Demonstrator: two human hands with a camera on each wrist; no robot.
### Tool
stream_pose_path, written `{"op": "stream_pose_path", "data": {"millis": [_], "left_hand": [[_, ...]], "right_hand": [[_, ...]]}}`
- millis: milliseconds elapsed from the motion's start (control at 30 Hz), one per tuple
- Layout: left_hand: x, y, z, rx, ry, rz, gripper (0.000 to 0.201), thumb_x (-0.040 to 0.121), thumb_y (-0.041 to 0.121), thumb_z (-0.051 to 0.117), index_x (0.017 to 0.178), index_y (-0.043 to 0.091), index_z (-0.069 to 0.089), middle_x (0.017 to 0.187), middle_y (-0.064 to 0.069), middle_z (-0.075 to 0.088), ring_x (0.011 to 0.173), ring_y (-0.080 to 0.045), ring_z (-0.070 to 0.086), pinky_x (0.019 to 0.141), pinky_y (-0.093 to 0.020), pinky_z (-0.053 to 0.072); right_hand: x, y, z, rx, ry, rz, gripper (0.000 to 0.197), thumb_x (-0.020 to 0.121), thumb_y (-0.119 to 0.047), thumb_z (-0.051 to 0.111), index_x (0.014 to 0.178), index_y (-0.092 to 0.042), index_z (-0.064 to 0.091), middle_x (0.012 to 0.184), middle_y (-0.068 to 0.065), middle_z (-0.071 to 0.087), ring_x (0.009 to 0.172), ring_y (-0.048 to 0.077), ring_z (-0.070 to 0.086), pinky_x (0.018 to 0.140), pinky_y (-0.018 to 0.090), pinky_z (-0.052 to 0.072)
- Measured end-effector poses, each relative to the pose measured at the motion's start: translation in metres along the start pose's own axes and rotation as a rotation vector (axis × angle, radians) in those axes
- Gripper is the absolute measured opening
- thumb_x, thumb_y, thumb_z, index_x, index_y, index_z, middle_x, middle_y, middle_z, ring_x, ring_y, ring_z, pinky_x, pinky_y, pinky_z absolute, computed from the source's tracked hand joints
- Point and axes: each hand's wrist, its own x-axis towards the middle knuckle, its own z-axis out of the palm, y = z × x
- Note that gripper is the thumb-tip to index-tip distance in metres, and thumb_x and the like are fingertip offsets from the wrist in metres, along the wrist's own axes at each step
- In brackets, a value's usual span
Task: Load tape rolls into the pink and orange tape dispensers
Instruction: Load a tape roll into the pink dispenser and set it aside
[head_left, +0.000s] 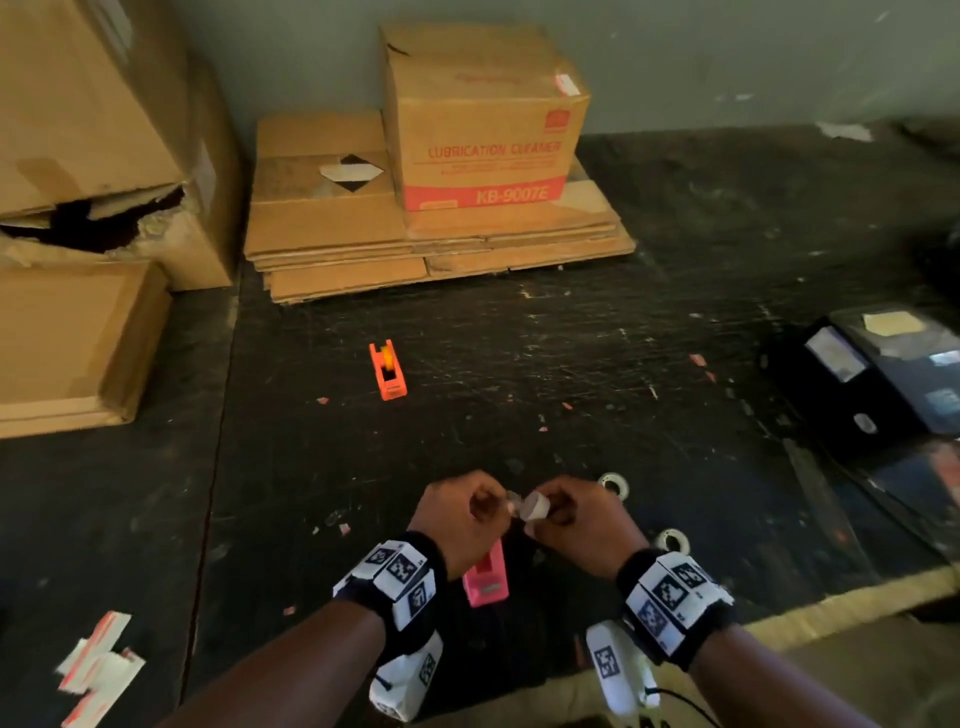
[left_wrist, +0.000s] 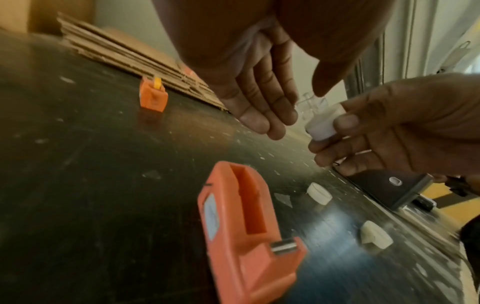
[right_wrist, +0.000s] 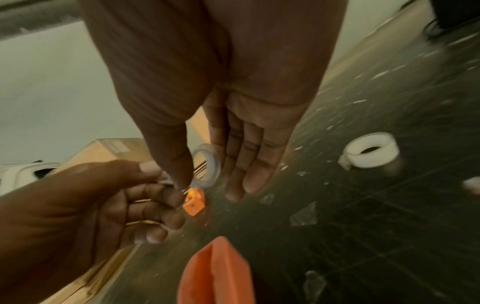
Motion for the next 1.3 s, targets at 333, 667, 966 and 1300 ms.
{"op": "stream_pose_path", "data": {"millis": [333,667,966,1300], "left_hand": [[0.021,0.025,0.041,-0.170,0.107,-0.186,0.017,0.077,0.021,0.081,0.083,0.028,0.067,0.078,0.005,0.074,0.075,-0.006,0.070,0.070,-0.020,0.054],[0.011,0.038,0.075,-0.283,0.256,-0.342,0.018,0.078,0.022,0.081,0.089,0.034,0.074,0.086,0.011,0.078,0.083,-0.005,0.073,0.089,-0.035,0.061],[-0.015,0.043,0.071,-0.358,0.363,-0.375,0.016,0.087,0.018,0.073,0.093,0.033,0.072,0.090,0.008,0.076,0.083,-0.005,0.073,0.085,-0.029,0.060],[-0.025,0.036,0.026,-0.430,0.423,-0.273,0.015,0.090,0.013,0.070,0.100,0.024,0.074,0.093,0.003,0.077,0.083,-0.012,0.072,0.073,-0.021,0.055]], "right_hand": [[0.030,0.081,-0.070,-0.541,-0.040,0.367,0.042,0.080,-0.030,0.074,0.118,-0.017,0.062,0.119,0.009,0.068,0.107,0.029,0.068,0.088,0.038,0.058],[0.058,0.105,-0.084,-0.616,-0.095,0.148,0.080,0.071,-0.047,0.081,0.139,-0.025,0.045,0.141,0.006,0.048,0.130,0.030,0.049,0.103,0.045,0.049],[0.067,0.080,-0.067,-0.552,-0.242,-0.135,0.026,0.093,-0.026,0.058,0.116,-0.039,0.056,0.121,0.006,0.048,0.108,0.026,0.058,0.094,0.038,0.051],[0.040,-0.009,-0.044,0.402,-0.423,-0.085,0.017,0.095,-0.011,0.063,0.097,-0.023,0.075,0.099,0.009,0.071,0.083,0.022,0.071,0.072,0.033,0.058]]}}
